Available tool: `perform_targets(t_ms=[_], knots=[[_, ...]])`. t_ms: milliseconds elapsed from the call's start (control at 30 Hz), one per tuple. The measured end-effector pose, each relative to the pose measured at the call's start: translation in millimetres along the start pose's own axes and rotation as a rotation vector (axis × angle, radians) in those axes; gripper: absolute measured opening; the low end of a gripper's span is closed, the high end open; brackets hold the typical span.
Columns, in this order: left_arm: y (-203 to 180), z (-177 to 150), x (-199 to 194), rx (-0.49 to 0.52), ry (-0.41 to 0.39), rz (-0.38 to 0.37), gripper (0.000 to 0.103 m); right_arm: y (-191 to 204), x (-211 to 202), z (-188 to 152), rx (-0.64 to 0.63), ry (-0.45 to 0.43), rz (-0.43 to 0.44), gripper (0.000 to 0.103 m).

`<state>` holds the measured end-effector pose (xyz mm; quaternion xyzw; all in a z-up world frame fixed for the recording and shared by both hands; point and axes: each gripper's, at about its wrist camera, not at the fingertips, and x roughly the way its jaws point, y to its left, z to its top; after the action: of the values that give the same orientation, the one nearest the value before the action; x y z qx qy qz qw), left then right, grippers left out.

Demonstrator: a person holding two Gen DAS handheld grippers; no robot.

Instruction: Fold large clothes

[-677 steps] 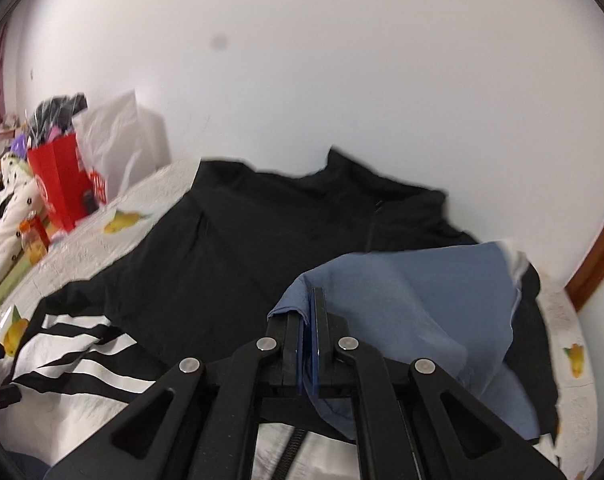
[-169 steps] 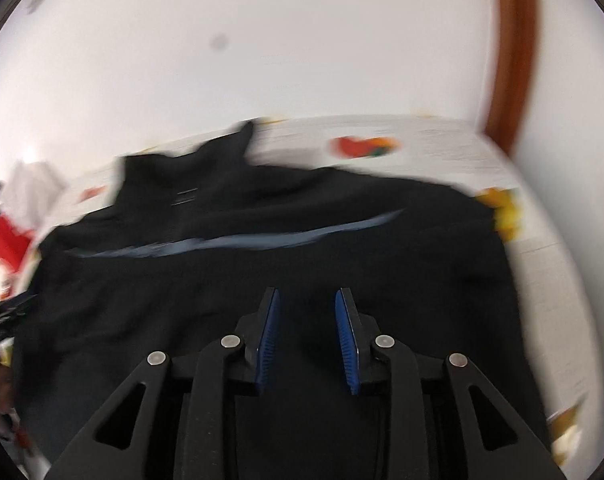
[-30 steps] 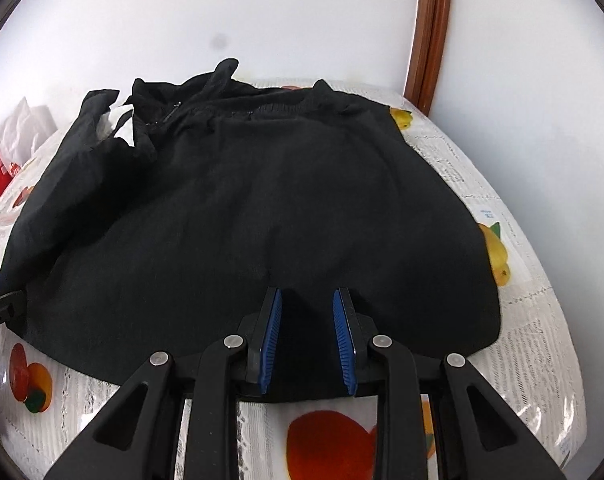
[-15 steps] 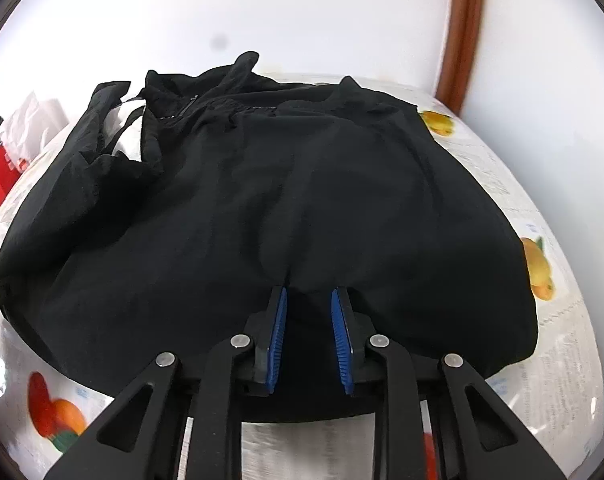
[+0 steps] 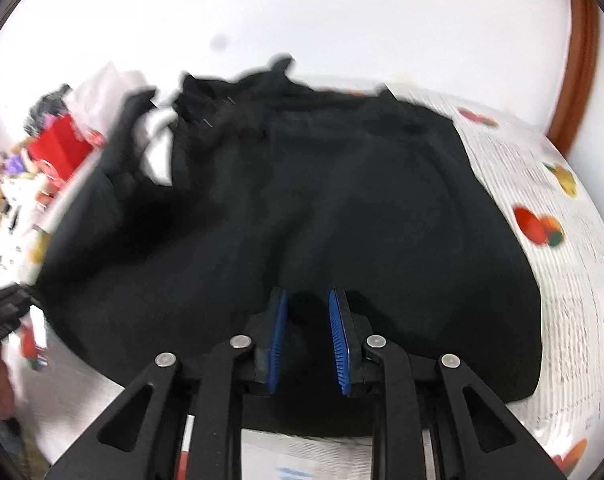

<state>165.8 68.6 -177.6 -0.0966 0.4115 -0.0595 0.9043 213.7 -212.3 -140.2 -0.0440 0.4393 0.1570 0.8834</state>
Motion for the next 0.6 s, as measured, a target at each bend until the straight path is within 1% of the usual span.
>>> perform_targets(t_ms=[33,67,100,133,167,233,300,400,467,600], knots=[[2,-2,-1,0.001,0.001,-0.011,0.023,6,-8,6,-0.012,-0.027,0.032,0.036],[5,-2,-2,0.002,0.000,-0.013,0.033,13,-11,12,-0.023,-0.043,0.056,0.042],[8,0,-1,0.004,-0.003,-0.016,0.038,20,-15,16,-0.037,-0.056,0.081,0.054],[9,-3,-4,0.010,-0.009,-0.034,0.049,28,-19,20,-0.055,-0.070,0.113,0.059],[13,-4,-5,0.013,-0.013,-0.054,0.056,37,-23,25,-0.075,-0.082,0.148,0.060],[11,-5,-9,0.017,-0.026,-0.093,0.059,55,-22,33,-0.101,-0.081,0.208,0.066],[4,-4,-7,0.022,-0.022,-0.105,0.062,66,-19,36,-0.103,-0.069,0.238,0.068],[-1,-4,0,0.032,0.002,-0.110,0.063,81,1,41,-0.098,-0.032,0.237,0.068],[-2,-2,3,0.047,-0.004,-0.110,0.068,82,17,45,-0.079,-0.005,0.231,0.068],[-8,1,10,0.085,-0.001,-0.083,0.072,85,45,51,-0.015,0.058,0.274,0.070]])
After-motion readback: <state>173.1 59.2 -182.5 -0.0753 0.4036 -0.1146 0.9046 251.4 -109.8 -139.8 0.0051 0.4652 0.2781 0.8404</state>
